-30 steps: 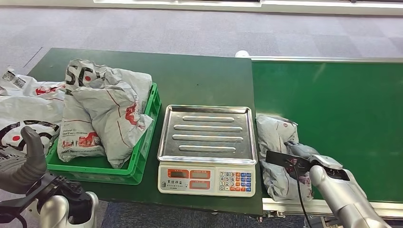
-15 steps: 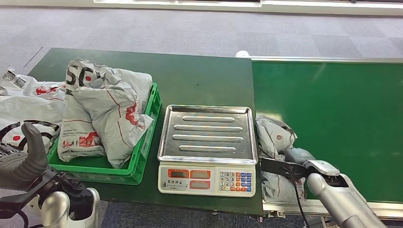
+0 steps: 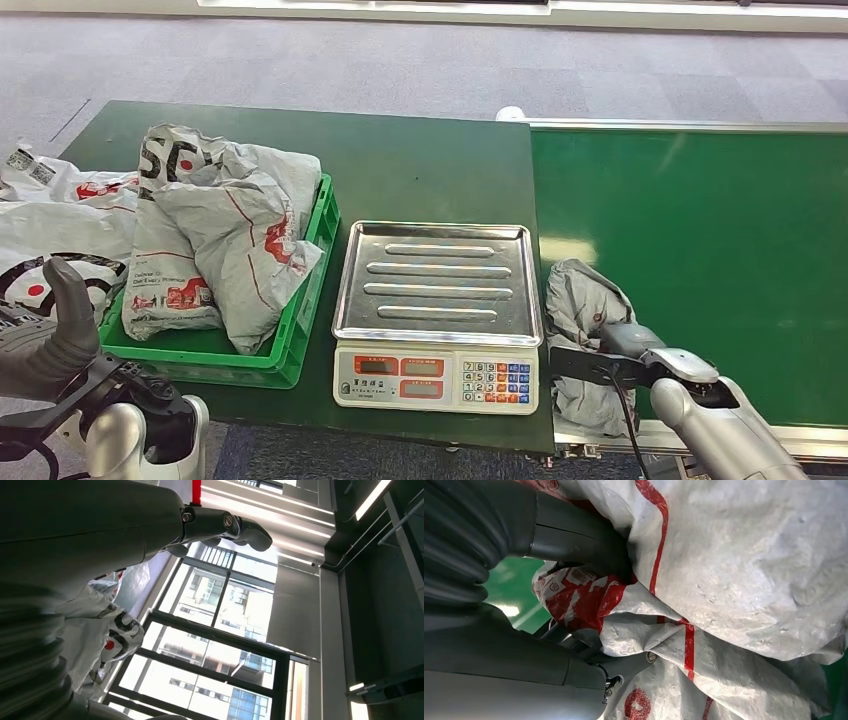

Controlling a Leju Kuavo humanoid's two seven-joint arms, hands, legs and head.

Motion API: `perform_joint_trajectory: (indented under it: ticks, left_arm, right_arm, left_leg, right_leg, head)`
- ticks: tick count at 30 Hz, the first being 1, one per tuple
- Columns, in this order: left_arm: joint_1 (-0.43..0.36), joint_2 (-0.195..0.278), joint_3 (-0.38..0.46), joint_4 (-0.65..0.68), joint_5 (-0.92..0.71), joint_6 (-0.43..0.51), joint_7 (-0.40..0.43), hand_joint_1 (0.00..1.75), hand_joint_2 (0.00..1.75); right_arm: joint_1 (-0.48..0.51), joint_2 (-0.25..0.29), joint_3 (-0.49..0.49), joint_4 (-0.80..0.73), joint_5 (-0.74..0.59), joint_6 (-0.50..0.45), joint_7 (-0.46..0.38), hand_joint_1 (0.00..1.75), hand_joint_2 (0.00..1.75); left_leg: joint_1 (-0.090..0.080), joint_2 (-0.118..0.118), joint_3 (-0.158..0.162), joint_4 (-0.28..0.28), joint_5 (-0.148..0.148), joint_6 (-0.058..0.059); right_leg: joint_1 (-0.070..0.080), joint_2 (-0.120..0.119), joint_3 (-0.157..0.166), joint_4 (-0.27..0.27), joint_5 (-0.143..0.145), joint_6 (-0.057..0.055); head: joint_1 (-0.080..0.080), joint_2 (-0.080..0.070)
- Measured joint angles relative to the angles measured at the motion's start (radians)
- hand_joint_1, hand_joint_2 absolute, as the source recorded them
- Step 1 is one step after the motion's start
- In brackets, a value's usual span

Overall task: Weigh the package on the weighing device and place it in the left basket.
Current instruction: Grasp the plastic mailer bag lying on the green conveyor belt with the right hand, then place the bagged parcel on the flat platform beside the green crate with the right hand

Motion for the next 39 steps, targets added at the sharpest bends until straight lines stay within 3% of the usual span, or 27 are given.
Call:
perform_joint_trajectory:
  ticks: [8, 11, 13, 17, 20, 23, 27, 32, 36, 39]
  left_arm:
    - [0.000, 0.000, 0.000, -0.002, 0.001, 0.000, 0.000, 0.00, 1.75]
    - [0.004, 0.000, 0.001, -0.013, -0.002, 0.004, 0.000, 0.00, 1.75]
    - [0.016, 0.000, 0.004, -0.033, -0.010, 0.008, 0.000, 0.00, 1.75]
    - [0.040, -0.004, 0.011, -0.079, -0.030, 0.006, -0.001, 0.00, 1.75]
    - [0.041, -0.006, 0.012, -0.084, -0.044, 0.013, -0.001, 0.00, 1.75]
    - [0.040, -0.006, 0.012, -0.080, -0.053, 0.024, 0.000, 0.00, 1.75]
    - [0.038, -0.006, 0.010, -0.071, -0.056, 0.036, 0.000, 0.00, 1.75]
    - [0.034, -0.006, -0.002, -0.061, -0.057, 0.041, 0.000, 0.00, 1.75]
    - [0.033, -0.006, -0.009, -0.060, -0.055, 0.039, 0.000, 0.00, 1.75]
    - [0.031, -0.006, -0.010, -0.055, -0.045, 0.019, 0.000, 0.00, 1.75]
  right_arm:
    - [0.003, -0.002, 0.001, -0.004, 0.000, -0.005, 0.001, 1.75, 1.75]
    - [-0.002, -0.002, 0.004, -0.005, 0.043, -0.072, 0.040, 1.75, 1.75]
    - [-0.028, 0.008, 0.005, -0.008, 0.143, -0.196, 0.131, 1.75, 1.75]
    - [-0.134, 0.040, -0.025, -0.087, 0.492, -0.549, 0.377, 1.75, 1.75]
    - [-0.200, 0.049, -0.093, -0.226, 0.631, -0.814, 0.442, 1.75, 1.75]
    - [-0.241, 0.053, -0.160, -0.355, 0.646, -0.958, 0.436, 1.75, 1.75]
    - [-0.250, 0.089, -0.219, -0.452, 0.647, -1.037, 0.334, 1.75, 1.75]
    - [-0.272, 0.208, -0.277, -0.529, 0.647, -1.059, 0.143, 1.75, 1.75]
    - [-0.301, 0.274, -0.283, -0.531, 0.647, -1.040, 0.126, 1.75, 1.75]
    - [-0.358, 0.315, -0.210, -0.470, 0.639, -0.920, 0.184, 1.75, 1.75]
  left_leg:
    - [0.000, 0.000, 0.000, 0.000, 0.000, 0.000]
    - [0.000, -0.001, -0.003, 0.000, 0.000, 0.000]
    - [0.000, 0.000, -0.008, -0.001, 0.000, 0.000]
    - [-0.001, 0.004, -0.003, 0.000, 0.002, 0.001]
    - [-0.001, -0.001, -0.003, 0.000, 0.004, 0.001]
    - [-0.001, -0.003, -0.003, 0.000, 0.004, 0.001]
    - [-0.001, -0.002, -0.003, 0.000, 0.003, 0.002]
    - [-0.001, 0.001, -0.002, 0.000, 0.004, 0.002]
    - [0.000, 0.001, -0.002, -0.001, 0.004, 0.001]
    - [0.000, 0.004, -0.002, -0.001, 0.004, 0.001]
  right_leg:
    - [0.000, 0.000, 0.000, 0.000, 0.000, 0.000]
    - [0.000, 0.000, 0.001, 0.000, 0.000, 0.000]
    - [-0.001, 0.001, 0.000, 0.001, 0.000, 0.000]
    - [-0.001, 0.004, -0.004, 0.001, 0.002, 0.002]
    - [-0.001, -0.002, -0.003, 0.001, 0.002, 0.001]
    - [0.000, -0.004, -0.002, 0.001, 0.001, 0.001]
    - [-0.002, -0.002, -0.002, 0.000, 0.001, 0.001]
    - [-0.001, 0.001, -0.002, 0.000, 0.002, 0.002]
    - [-0.001, 0.001, -0.002, 0.001, 0.002, 0.002]
    - [-0.001, 0.004, -0.002, 0.001, 0.003, 0.001]
  head:
    - [0.000, 0.000]
    - [0.000, 0.000]
    - [0.000, 0.000]
    - [0.000, 0.000]
    - [0.000, 0.000]
    - [0.000, 0.000]
    - [0.000, 0.000]
    - [0.000, 0.000]
    - [0.000, 0.000]
    - [0.000, 0.000]
